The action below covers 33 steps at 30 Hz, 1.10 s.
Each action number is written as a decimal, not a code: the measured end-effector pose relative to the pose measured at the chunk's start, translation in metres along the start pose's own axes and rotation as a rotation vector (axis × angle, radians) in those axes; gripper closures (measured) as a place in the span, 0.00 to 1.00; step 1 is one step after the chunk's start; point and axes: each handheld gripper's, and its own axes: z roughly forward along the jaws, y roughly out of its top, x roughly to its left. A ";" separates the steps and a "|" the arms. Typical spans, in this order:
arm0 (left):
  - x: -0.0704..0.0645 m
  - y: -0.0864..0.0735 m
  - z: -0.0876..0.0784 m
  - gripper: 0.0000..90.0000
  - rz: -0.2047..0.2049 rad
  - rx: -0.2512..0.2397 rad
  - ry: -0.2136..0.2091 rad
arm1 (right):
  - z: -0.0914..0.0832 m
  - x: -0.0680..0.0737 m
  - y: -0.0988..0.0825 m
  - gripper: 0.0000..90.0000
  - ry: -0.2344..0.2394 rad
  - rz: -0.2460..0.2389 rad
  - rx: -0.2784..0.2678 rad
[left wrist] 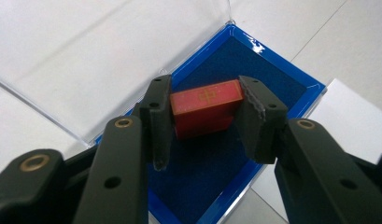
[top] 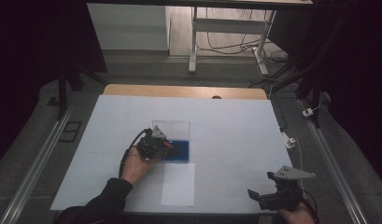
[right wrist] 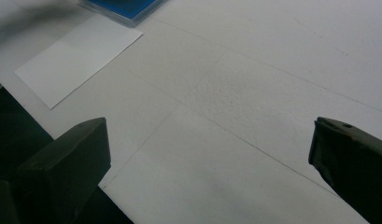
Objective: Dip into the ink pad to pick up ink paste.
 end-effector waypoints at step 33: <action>-0.002 0.014 0.007 0.64 -0.025 0.005 -0.056 | 0.000 0.000 0.000 0.00 0.001 -0.004 0.002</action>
